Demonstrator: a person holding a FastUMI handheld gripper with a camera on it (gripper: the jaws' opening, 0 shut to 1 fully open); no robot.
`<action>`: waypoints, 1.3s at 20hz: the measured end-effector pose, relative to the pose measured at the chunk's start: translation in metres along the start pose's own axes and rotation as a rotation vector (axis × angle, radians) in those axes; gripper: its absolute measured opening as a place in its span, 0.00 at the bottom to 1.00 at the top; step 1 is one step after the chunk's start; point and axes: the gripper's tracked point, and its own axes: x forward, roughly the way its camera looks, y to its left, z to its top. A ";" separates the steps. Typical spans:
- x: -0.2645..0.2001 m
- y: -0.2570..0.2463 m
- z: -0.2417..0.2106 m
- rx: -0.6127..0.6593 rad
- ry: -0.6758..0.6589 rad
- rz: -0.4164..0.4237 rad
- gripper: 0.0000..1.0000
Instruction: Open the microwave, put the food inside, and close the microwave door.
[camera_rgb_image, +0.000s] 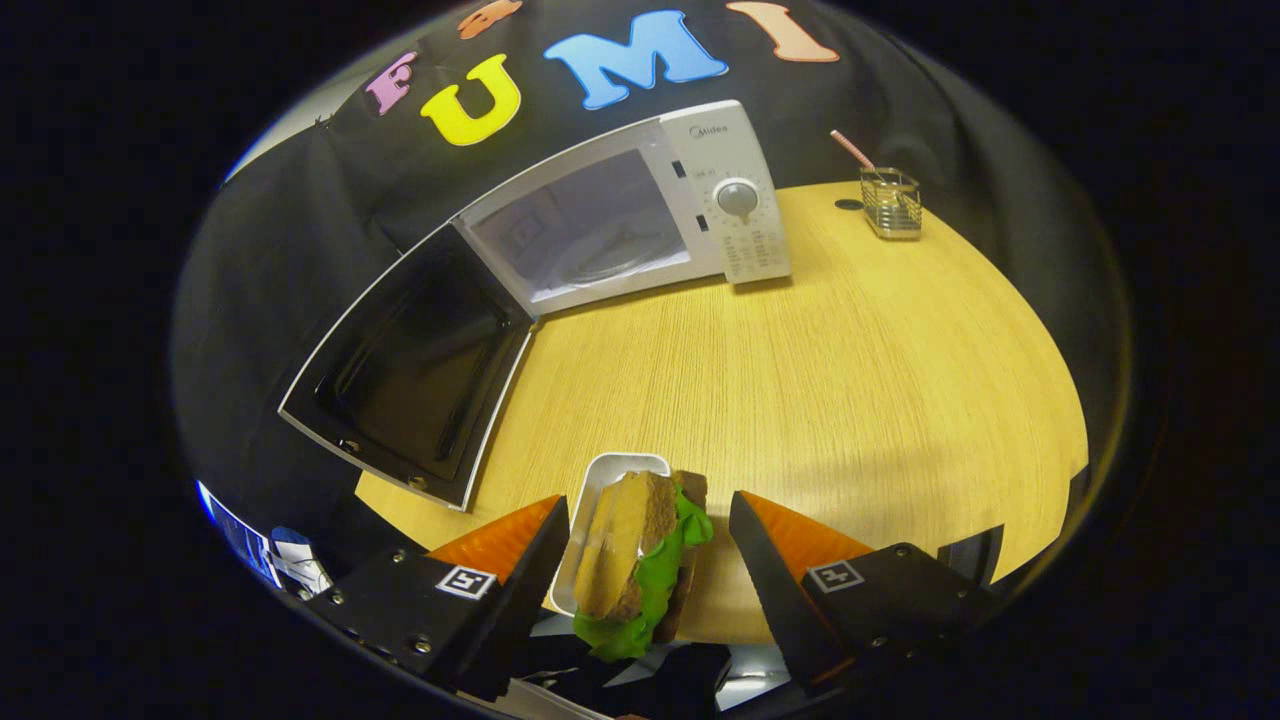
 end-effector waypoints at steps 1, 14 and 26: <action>0.002 -0.001 -0.004 0.007 0.024 0.004 0.97; 0.000 0.009 -0.018 0.105 0.144 -0.008 0.23; -0.036 0.039 0.028 0.182 0.000 0.014 0.21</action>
